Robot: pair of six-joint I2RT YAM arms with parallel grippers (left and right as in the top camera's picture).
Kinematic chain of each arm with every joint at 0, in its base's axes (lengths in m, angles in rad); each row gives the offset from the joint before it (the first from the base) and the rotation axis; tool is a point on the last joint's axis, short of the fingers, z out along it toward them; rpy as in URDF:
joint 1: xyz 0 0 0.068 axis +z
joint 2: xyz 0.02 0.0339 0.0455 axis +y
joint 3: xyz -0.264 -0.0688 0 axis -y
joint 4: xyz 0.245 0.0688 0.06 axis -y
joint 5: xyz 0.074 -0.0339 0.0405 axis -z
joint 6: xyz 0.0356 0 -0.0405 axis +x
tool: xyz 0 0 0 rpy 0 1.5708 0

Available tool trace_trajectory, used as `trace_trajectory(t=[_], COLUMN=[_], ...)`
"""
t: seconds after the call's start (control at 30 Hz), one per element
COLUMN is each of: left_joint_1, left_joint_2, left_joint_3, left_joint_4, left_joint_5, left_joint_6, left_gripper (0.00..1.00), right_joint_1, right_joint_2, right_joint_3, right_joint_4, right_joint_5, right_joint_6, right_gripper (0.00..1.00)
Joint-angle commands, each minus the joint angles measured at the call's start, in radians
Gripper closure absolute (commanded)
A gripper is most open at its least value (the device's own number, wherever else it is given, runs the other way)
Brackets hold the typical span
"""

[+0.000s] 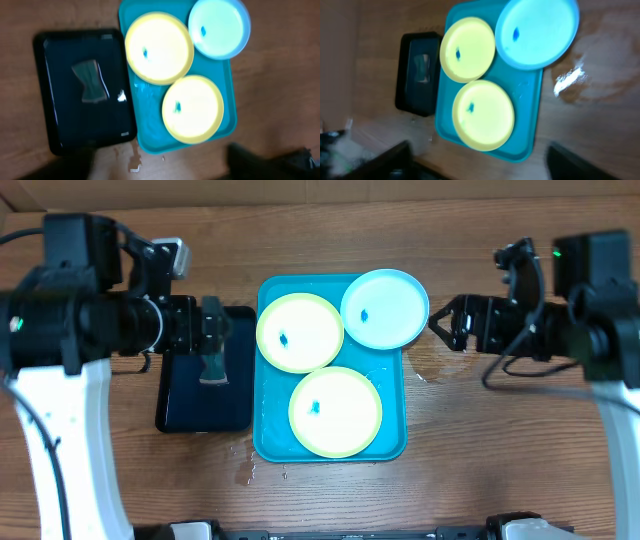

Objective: Clean dirty plates on tray and stack at the side
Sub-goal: 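Move left gripper to the sponge and right gripper to the front yellow plate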

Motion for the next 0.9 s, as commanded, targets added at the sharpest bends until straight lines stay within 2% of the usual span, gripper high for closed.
trace_trajectory(t=[0.0, 0.07, 0.13, 0.17, 0.23, 0.3, 0.37, 0.47, 0.57, 0.77, 0.87], left_joint_1=[0.005, 0.004, 0.004, 0.004, 0.004, 0.004, 0.004, 0.004, 0.003, 0.003, 0.003], left_joint_2=[0.052, 0.072, 0.079, 0.079, 0.078, 0.078, 0.073, 0.061, 0.056, 0.056, 0.056], left_joint_3=[0.020, 0.009, -0.010, -0.022, -0.047, -0.072, -0.093, -0.125, -0.145, -0.181, -0.211], left_joint_4=[-0.034, -0.032, -0.031, -0.029, -0.026, -0.027, -0.026, -0.022, -0.021, -0.015, -0.007], left_joint_5=[0.024, 0.020, 0.016, 0.016, -0.003, -0.057, -0.089, -0.095, -0.095, -0.095, -0.095], left_joint_6=[0.027, 0.025, 0.008, 0.007, -0.006, -0.041, -0.064, -0.076, -0.093, -0.105, -0.105], left_gripper=[0.96, 0.96, 0.96, 0.96, 0.96, 0.96, 0.96, 0.96, 0.96, 0.95, 0.85], right_joint_1=[0.000, 0.015, 0.033, 0.045, 0.076, 0.117, 0.153, 0.217, 0.274, 0.365, 0.395], right_joint_2=[0.051, 0.087, 0.112, 0.122, 0.136, 0.142, 0.142, 0.142, 0.142, 0.143, 0.143], right_joint_3=[0.021, 0.001, -0.025, -0.043, -0.090, -0.160, -0.220, -0.322, -0.410, -0.564, -0.637], right_joint_4=[-0.021, -0.032, -0.033, -0.032, -0.018, 0.027, 0.076, 0.167, 0.253, 0.437, 0.534], right_joint_5=[-0.066, -0.066, -0.062, -0.062, -0.062, -0.049, -0.015, 0.074, 0.150, 0.261, 0.265], right_joint_6=[0.000, 0.000, 0.000, 0.000, 0.000, 0.008, 0.055, 0.142, 0.200, 0.269, 0.270], right_gripper=[0.46, 0.72, 0.86, 0.90, 0.92, 0.92, 0.87, 0.67, 0.57, 0.55, 0.51])
